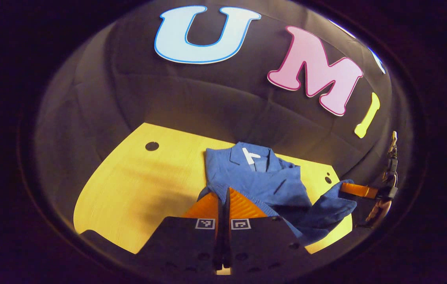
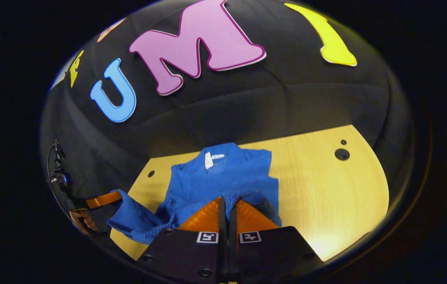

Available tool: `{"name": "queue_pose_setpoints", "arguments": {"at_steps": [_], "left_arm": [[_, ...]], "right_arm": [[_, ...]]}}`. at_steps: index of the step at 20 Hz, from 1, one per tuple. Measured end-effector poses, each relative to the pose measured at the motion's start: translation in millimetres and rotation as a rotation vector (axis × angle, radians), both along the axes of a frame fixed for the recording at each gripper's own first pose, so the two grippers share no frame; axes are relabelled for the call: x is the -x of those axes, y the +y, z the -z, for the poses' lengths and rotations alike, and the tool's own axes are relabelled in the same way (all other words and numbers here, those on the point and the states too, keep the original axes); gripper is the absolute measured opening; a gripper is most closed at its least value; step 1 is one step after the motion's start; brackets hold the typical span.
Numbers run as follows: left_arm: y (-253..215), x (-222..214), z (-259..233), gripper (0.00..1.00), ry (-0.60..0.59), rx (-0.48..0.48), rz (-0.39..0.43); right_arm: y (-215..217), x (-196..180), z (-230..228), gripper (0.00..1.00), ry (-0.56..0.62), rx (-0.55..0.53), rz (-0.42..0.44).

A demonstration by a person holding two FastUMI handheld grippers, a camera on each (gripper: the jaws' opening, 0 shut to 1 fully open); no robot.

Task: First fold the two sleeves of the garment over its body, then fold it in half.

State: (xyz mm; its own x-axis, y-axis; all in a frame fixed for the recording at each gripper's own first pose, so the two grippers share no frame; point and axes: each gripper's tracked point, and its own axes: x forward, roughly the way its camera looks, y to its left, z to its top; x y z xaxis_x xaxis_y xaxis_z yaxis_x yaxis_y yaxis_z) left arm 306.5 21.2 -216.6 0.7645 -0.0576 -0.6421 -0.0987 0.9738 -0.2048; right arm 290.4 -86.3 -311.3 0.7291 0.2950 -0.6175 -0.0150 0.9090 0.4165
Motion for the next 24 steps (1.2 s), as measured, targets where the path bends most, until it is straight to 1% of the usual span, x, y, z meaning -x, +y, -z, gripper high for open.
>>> {"name": "queue_pose_setpoints", "arguments": {"at_steps": [1,2,3,4,7,11,12,13,14,16,17,18,19,20,22,24], "left_arm": [[3.5,-20.2,-1.7,0.00,-0.020,-0.015,0.006],[8.4,-40.5,-1.5,0.00,-0.038,-0.041,0.010],[12.9,-61.7,-0.3,0.00,-0.070,-0.065,0.015],[17.5,-88.7,-1.2,0.00,-0.135,-0.086,0.005],[12.9,-142.2,13.6,0.00,-0.181,-0.023,0.006],[33.1,-208.3,51.5,0.00,-0.241,-0.114,0.020],[36.9,-221.3,61.6,0.00,-0.243,-0.130,0.018],[37.8,-227.5,73.4,0.00,-0.241,-0.150,0.027],[36.4,-232.6,86.2,0.04,-0.226,-0.172,0.041],[27.4,-233.1,106.4,0.35,-0.170,-0.180,0.065],[28.1,-228.4,113.2,0.52,-0.138,-0.196,0.049],[27.1,-226.3,114.0,0.68,-0.132,-0.205,0.030],[26.9,-222.2,110.1,0.85,-0.144,-0.204,0.010],[24.4,-220.1,102.5,0.84,-0.171,-0.197,0.001],[27.4,-203.6,78.8,0.85,-0.224,-0.219,-0.022],[30.2,-178.2,52.8,0.85,-0.264,-0.252,-0.031]], "right_arm": [[-1.5,-20.4,-1.0,0.14,-0.023,0.012,0.005],[-3.3,-40.0,1.0,0.05,-0.039,0.025,0.011],[-6.5,-58.2,5.6,0.05,-0.046,0.038,0.022],[-9.3,-75.3,11.3,0.05,-0.053,0.043,0.037],[-20.6,-119.7,37.0,0.05,-0.055,0.038,0.099],[-46.2,-172.1,75.7,0.05,-0.059,0.049,0.182],[-55.4,-180.7,89.7,0.04,-0.043,0.067,0.229],[-59.4,-183.8,102.4,0.04,-0.010,0.056,0.272],[-58.5,-186.9,116.5,0.06,0.012,0.047,0.299],[-68.0,-187.1,130.7,0.42,0.028,0.087,0.319],[-72.9,-186.7,132.8,0.60,0.018,0.125,0.310],[-73.2,-181.5,130.1,0.77,0.005,0.161,0.292],[-76.0,-176.8,126.0,0.91,-0.014,0.204,0.280],[-77.9,-170.6,118.5,0.97,-0.043,0.239,0.275],[-70.7,-155.3,94.5,0.99,-0.106,0.262,0.265],[-67.6,-130.1,68.7,0.99,-0.173,0.282,0.254]]}}
